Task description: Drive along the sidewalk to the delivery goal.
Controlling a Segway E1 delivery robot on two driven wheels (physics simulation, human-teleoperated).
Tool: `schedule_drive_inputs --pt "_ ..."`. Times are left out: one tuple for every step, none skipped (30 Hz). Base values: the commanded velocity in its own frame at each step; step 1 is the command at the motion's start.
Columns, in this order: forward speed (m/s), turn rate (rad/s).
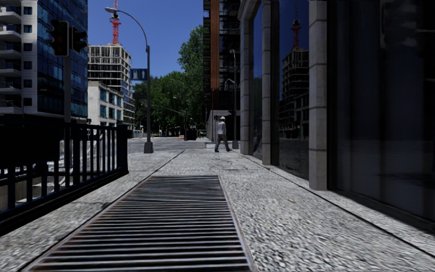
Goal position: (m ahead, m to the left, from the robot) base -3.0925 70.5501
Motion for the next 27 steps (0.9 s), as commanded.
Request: schedule_drive_inputs --pt "2.0 0.0" --pt "2.0 0.01" --pt "2.0 0.03" --pt "2.0 0.07" --pt "2.0 0.08" --pt "2.0 0.08" --pt "2.0 0.08" --pt "2.0 0.08" --pt "2.0 0.08" --pt "2.0 0.08" --pt "2.0 0.08" --pt "2.0 0.08" --pt "2.0 0.08" --pt "2.0 0.08" --pt "2.0 0.08" --pt "2.0 0.08" --pt "2.0 0.11" --pt "2.0 0.12" --pt "2.0 0.12" --pt "2.0 0.13" --pt "2.0 0.13" --pt "2.0 0.13" --pt "2.0 0.14" --pt "2.0 0.16" --pt "2.0 0.18" --pt "2.0 0.21" --pt "2.0 0.24"
